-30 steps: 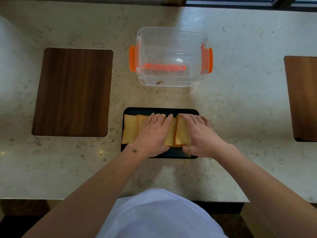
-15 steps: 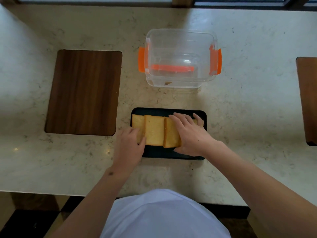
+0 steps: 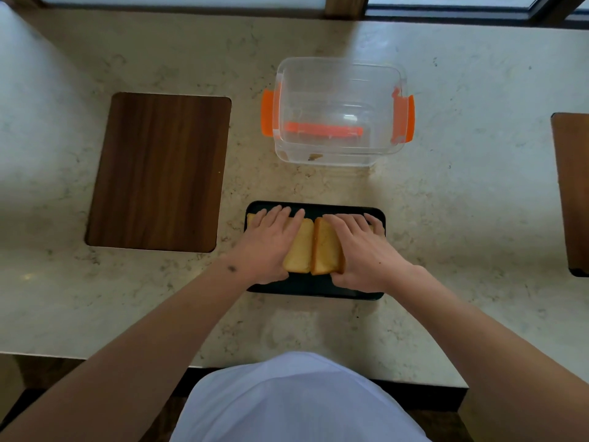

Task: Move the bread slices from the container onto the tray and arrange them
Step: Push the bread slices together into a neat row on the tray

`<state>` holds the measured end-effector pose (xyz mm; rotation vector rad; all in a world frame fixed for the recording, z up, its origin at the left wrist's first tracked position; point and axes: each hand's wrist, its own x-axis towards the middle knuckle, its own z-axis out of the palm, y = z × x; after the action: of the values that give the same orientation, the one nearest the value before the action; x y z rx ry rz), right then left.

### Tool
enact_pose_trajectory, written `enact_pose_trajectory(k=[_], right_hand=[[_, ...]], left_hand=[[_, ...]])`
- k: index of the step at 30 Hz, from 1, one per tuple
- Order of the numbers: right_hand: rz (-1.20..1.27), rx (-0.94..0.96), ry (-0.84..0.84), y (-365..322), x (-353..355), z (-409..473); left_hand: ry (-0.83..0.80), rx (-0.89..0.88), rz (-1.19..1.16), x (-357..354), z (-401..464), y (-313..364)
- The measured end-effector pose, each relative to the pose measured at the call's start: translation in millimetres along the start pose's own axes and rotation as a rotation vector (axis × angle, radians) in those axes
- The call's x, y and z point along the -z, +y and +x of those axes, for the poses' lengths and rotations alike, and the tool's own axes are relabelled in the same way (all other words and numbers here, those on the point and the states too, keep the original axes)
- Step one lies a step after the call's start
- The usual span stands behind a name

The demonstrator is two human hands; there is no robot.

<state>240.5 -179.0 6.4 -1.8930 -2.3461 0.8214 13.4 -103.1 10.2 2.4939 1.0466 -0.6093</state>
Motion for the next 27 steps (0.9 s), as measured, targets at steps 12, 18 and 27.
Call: enact_pose_trajectory(k=[12, 18, 27], right_hand=[[0.001, 0.021, -0.050, 0, 0, 2], [0.005, 0.009, -0.051, -2, -2, 3], [-0.062, -0.055, -0.131, 12, 5, -6]], left_hand=[[0.133, -0.160, -0.115, -13, 9, 0], [0.112, -0.125, -0.142, -14, 7, -3], [0.093, -0.024, -0.163, -17, -8, -31]])
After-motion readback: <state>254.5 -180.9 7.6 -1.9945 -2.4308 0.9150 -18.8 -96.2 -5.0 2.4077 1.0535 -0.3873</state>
